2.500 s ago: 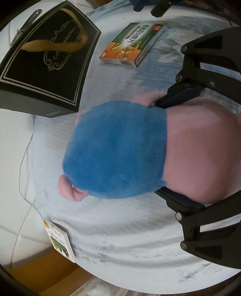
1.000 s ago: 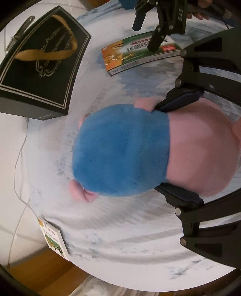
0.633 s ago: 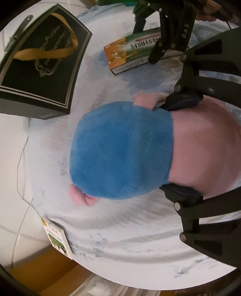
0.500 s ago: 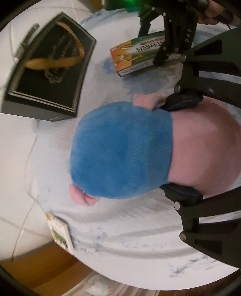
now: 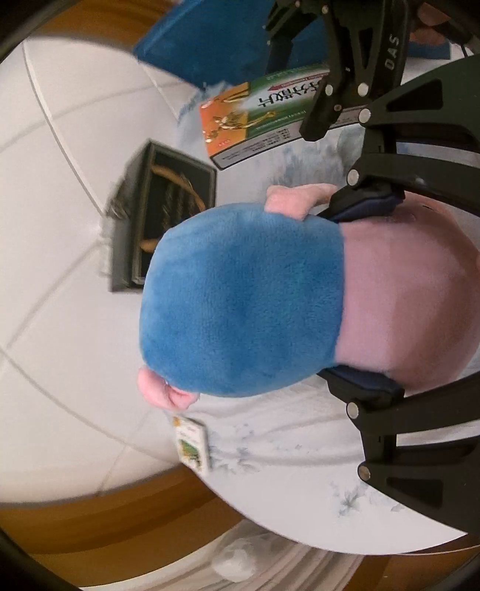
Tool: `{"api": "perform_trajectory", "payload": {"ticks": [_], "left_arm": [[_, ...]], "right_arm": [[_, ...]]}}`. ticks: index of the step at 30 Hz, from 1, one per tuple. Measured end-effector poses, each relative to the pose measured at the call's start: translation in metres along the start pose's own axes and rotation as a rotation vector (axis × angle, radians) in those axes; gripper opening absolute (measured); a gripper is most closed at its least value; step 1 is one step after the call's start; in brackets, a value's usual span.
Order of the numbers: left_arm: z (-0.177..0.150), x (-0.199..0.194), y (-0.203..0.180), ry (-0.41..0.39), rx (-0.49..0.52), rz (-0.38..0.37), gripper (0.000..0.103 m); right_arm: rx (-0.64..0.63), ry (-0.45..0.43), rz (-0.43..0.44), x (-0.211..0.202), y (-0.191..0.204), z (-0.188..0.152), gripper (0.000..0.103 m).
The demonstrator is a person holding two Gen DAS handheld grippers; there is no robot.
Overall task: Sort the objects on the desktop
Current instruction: 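Carry the pig and green box to the blue crate and release both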
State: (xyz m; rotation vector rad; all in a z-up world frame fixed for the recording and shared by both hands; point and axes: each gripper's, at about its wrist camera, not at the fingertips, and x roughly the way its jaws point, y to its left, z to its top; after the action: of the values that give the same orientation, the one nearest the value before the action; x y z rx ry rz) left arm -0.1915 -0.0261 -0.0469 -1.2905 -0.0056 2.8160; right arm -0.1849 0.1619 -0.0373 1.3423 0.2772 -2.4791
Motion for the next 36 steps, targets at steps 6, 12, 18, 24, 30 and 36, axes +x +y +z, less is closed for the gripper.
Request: {"api": "perform_trajectory", "payload": {"ticks": [6,12,18,24,30,36], "left_arm": [[-0.008,-0.062,-0.022,-0.113,0.055,-0.032,0.064],[-0.012,-0.105,-0.050,-0.187,0.121,-0.090,0.064],[-0.011,-0.134,-0.091,-0.242,0.196,-0.157,0.065],[-0.005,-0.163,-0.142,-0.316,0.273,-0.244,0.065],[0.001,-0.194,-0.208,-0.388,0.346,-0.338,0.065],[0.002,-0.224,-0.282,-0.447,0.423,-0.433,0.065]], "right_arm": [[0.026,-0.129,-0.035,-0.085,0.014,-0.027,0.087],[0.077,-0.242,-0.089,-0.157,0.009,-0.059,0.087],[0.146,-0.341,-0.170,-0.219,-0.009,-0.089,0.087],[0.230,-0.409,-0.235,-0.278,-0.038,-0.121,0.087],[0.314,-0.494,-0.369,-0.340,-0.074,-0.152,0.087],[0.400,-0.524,-0.505,-0.373,-0.117,-0.179,0.087]]}}
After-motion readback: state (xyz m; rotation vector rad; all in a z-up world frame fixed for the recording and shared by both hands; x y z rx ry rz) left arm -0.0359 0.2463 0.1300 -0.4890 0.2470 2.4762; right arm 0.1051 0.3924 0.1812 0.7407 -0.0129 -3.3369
